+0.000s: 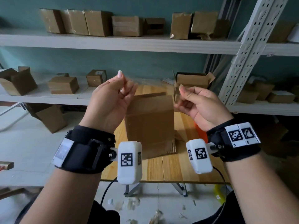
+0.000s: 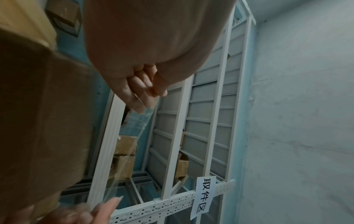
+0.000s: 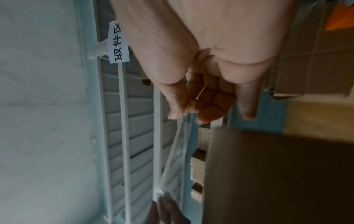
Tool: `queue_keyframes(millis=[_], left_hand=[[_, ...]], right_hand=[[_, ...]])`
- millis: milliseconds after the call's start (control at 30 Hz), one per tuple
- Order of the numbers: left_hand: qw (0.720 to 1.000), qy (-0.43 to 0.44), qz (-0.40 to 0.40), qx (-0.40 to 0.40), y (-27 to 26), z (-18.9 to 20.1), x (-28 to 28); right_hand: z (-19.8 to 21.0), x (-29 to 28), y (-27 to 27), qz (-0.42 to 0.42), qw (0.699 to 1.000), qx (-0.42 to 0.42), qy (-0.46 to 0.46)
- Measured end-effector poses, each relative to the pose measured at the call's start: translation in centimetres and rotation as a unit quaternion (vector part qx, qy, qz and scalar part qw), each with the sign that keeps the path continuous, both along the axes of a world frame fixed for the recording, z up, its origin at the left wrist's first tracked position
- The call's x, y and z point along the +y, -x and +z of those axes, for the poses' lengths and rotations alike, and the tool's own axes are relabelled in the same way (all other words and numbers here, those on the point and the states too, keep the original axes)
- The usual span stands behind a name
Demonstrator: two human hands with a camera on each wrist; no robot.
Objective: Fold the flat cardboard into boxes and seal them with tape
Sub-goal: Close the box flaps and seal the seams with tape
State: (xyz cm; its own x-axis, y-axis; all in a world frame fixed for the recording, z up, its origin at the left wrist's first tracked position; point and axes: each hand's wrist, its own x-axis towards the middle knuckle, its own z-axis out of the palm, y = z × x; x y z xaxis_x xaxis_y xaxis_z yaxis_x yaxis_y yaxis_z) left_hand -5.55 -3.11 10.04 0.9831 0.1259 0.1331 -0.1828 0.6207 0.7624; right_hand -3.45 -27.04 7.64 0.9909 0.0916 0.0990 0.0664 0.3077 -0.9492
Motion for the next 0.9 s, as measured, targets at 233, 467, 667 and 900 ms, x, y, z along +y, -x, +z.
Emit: queue_keyframes(millis=[233,467,667,900], left_hand=[[0.999,0.025,-0.010,0.017,-1.8,-1.3,0.0],[0.999,0.005,-0.010,0.041,-2.3,-2.7,1.2],[0.995,-0.077,0.009,0.057,-3.4,-3.5,3.0],[0.980,-0.145,0.066,0.117,-6.3,-4.7,4.8]], right_hand=[[-0.6,-0.2,0.2,-0.022,0.998,-0.024,0.054],[-1.2,1.0,-0.5,-0.055,0.994,-0.046,0.086],[-1.2,2.4,-3.1,-0.057,0.991,-0.046,0.108],[-1.9,3.7,-7.1,-0.006,0.998,-0.005,0.060]])
